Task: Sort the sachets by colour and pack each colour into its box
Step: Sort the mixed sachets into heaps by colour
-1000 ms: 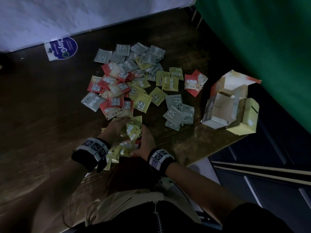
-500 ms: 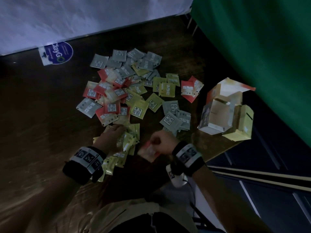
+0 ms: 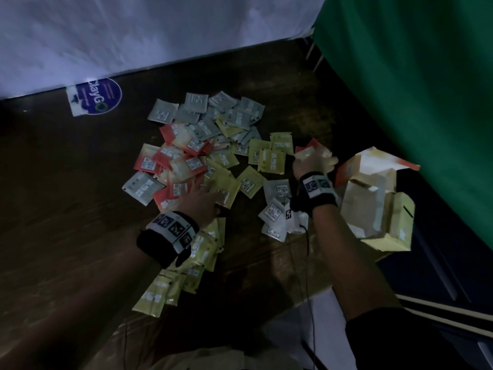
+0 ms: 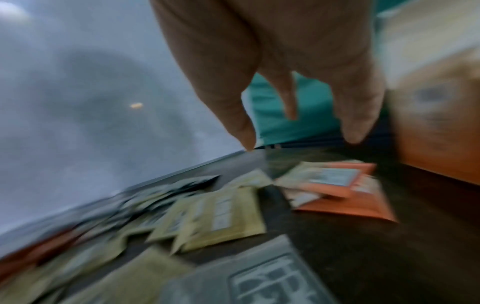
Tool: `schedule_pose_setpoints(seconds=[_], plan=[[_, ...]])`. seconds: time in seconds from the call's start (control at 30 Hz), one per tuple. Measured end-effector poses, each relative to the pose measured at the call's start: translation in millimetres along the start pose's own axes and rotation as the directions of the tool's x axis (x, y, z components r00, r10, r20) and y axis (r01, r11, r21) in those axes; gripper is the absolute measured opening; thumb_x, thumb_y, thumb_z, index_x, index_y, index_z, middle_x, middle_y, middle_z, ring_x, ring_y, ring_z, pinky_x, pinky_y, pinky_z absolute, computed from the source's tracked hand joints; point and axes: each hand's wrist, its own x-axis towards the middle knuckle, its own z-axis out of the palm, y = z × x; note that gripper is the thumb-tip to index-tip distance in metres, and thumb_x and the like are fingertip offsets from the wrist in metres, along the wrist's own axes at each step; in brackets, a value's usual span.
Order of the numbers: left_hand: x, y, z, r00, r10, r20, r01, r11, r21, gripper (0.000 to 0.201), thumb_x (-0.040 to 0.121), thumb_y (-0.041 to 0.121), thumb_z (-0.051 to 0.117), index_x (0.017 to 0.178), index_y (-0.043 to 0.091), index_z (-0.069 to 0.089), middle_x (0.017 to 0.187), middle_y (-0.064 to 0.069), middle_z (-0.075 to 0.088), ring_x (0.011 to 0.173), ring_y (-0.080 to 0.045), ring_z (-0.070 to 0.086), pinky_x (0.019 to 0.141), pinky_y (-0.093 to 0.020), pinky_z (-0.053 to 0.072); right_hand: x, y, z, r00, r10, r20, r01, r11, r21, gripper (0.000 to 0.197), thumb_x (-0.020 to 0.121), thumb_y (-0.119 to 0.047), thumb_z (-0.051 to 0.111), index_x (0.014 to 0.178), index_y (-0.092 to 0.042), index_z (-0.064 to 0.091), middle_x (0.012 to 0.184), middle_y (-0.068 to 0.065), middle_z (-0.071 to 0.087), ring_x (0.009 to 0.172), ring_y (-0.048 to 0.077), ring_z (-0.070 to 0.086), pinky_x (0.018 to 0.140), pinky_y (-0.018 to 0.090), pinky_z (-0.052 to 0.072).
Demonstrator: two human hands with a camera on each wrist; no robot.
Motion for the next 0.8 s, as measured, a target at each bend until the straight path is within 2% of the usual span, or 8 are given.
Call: schedule_pose_setpoints(seconds=[0.03, 0.1, 0.17, 0.27, 0.33, 0.43, 0.67, 0.8], plan=[[4.6, -2.9, -0.7, 0.996, -0.07, -0.052, 0.07, 0.998, -0.002, 0.053, 0.092, 0.031, 0.053, 0.142, 0.035, 0.033, 0.156, -0.004, 0.017, 0.144, -0.03, 0.009, 0.11, -0.063, 0.019, -8.1, -6.2, 4.3, 0.992, -0.126, -0.006, 0.125, 0.989, -0.076, 0.064, 0.084, -0.021, 0.063, 0.14, -0.015, 0.031, 0.149, 0.018, 0.02, 0.132, 0.039, 0.031, 0.103, 0.046, 0.041], [7.5, -12.3, -3.9, 0.966, -0.206, -0.154, 0.191, 0.976, -0.107, 0.066, 0.087, 0.031, 0.061, 0.143, 0.028, 0.028, 0.155, -0.01, 0.016, 0.143, -0.033, 0.012, 0.105, -0.067, 0.026, -12.2, -17.2, 14.5, 0.943, -0.314, 0.107, 0.324, 0.941, -0.097, 0.064, 0.083, -0.022, 0.067, 0.139, -0.018, 0.036, 0.152, 0.015, 0.017, 0.135, 0.039, 0.027, 0.104, 0.045, 0.04], [6.9, -26.4, -5.2, 0.949, -0.283, -0.137, 0.251, 0.945, -0.212, 0.088, 0.073, 0.035, 0.077, 0.142, 0.027, 0.023, 0.153, -0.014, 0.012, 0.141, -0.038, 0.013, 0.101, -0.066, 0.033, -9.5, -26.3, 22.2, 0.892, -0.39, 0.227, 0.427, 0.893, -0.14, 0.074, 0.081, -0.027, 0.073, 0.143, -0.017, 0.034, 0.154, 0.015, 0.012, 0.138, 0.037, 0.022, 0.108, 0.043, 0.035], [8.5, -42.5, -2.0, 0.951, -0.31, -0.007, 0.296, 0.914, -0.278, 0.1, 0.064, 0.028, 0.085, 0.141, 0.034, 0.022, 0.155, -0.016, 0.003, 0.141, -0.044, 0.008, 0.103, -0.063, 0.033, -1.4, -41.5, 32.4, 0.848, -0.347, 0.401, 0.464, 0.852, -0.243, 0.113, 0.066, -0.039, 0.084, 0.151, -0.019, 0.013, 0.157, 0.016, 0.006, 0.144, 0.035, 0.011, 0.114, 0.047, 0.024], [14.4, -49.0, -0.3, 0.953, -0.304, -0.012, 0.286, 0.91, -0.301, 0.092, 0.065, 0.023, 0.083, 0.139, 0.035, 0.029, 0.155, -0.016, 0.005, 0.139, -0.047, 0.012, 0.106, -0.063, 0.03, 1.3, -48.1, 36.4, 0.836, -0.31, 0.453, 0.483, 0.808, -0.338, 0.131, 0.054, -0.045, 0.088, 0.152, -0.021, 0.004, 0.158, 0.016, 0.003, 0.144, 0.038, 0.004, 0.115, 0.055, 0.02], [25.4, -51.1, -6.1, 0.943, -0.327, -0.064, 0.294, 0.906, -0.305, 0.078, 0.07, 0.022, 0.08, 0.135, 0.036, 0.04, 0.154, -0.014, 0.013, 0.135, -0.045, 0.019, 0.105, -0.062, 0.03, 6.5, -53.6, 36.2, 0.841, -0.254, 0.478, 0.449, 0.82, -0.355, 0.142, 0.05, -0.04, 0.092, 0.151, -0.022, -0.006, 0.157, 0.018, -0.004, 0.143, 0.044, -0.004, 0.111, 0.06, 0.018], [67.7, -55.7, -25.2, 0.945, -0.312, -0.096, 0.271, 0.913, -0.303, 0.079, 0.076, 0.026, 0.074, 0.142, 0.03, 0.032, 0.153, -0.013, 0.023, 0.138, -0.043, 0.02, 0.108, -0.064, 0.022, 14.9, -53.1, 29.2, 0.843, -0.284, 0.457, 0.47, 0.803, -0.366, 0.132, 0.045, -0.047, 0.092, 0.149, -0.02, 0.016, 0.157, 0.015, -0.008, 0.144, 0.04, -0.003, 0.106, 0.063, 0.025], [71.8, -54.7, -26.5, 0.951, -0.292, -0.099, 0.256, 0.926, -0.276, 0.075, 0.075, 0.035, 0.072, 0.138, 0.04, 0.031, 0.154, -0.012, 0.022, 0.139, -0.043, 0.018, 0.107, -0.066, 0.02, 13.2, -52.5, 33.6, 0.848, -0.327, 0.417, 0.485, 0.797, -0.36, 0.102, 0.042, -0.044, 0.093, 0.126, -0.017, 0.043, 0.146, 0.015, 0.016, 0.134, 0.041, 0.021, 0.097, 0.055, 0.04]])
